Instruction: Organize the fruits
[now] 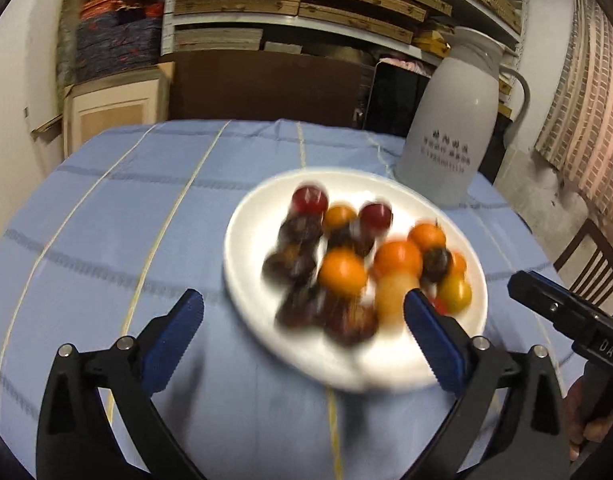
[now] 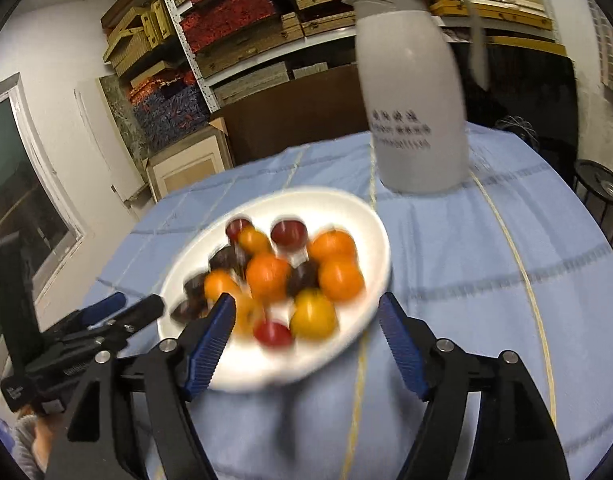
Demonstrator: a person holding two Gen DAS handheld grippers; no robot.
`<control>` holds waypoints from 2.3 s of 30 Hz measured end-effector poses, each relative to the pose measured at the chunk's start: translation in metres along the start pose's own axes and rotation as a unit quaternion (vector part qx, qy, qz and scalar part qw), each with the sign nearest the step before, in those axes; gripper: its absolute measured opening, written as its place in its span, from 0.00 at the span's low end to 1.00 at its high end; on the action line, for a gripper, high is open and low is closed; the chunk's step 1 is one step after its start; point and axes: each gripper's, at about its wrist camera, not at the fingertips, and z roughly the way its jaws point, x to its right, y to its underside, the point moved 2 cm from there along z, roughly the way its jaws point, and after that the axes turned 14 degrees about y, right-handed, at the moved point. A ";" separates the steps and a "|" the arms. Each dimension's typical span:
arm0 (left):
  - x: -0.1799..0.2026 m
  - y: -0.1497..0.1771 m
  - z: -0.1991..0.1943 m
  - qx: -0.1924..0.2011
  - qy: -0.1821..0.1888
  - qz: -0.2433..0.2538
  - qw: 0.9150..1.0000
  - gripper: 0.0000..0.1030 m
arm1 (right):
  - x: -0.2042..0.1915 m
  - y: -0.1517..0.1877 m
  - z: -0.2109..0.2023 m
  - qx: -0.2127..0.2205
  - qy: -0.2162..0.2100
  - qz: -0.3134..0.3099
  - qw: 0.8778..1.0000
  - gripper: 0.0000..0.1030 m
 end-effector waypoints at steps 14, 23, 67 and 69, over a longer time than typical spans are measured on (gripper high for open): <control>0.017 0.099 -0.046 -0.074 -0.025 -0.022 0.997 0.96 | 0.012 0.084 -0.050 -0.008 0.085 -0.026 0.996 0.97; 0.023 0.105 -0.024 -0.117 -0.038 0.003 0.992 0.96 | 0.005 0.090 -0.031 -0.055 0.103 -0.049 0.992 0.97; 0.024 0.050 -0.028 -0.012 -0.096 0.048 0.994 0.96 | -0.004 0.044 -0.030 0.011 0.106 -0.039 0.994 0.97; 0.024 0.050 -0.031 -0.003 -0.099 0.051 0.994 0.96 | -0.007 0.045 -0.034 0.025 0.113 -0.048 0.992 0.97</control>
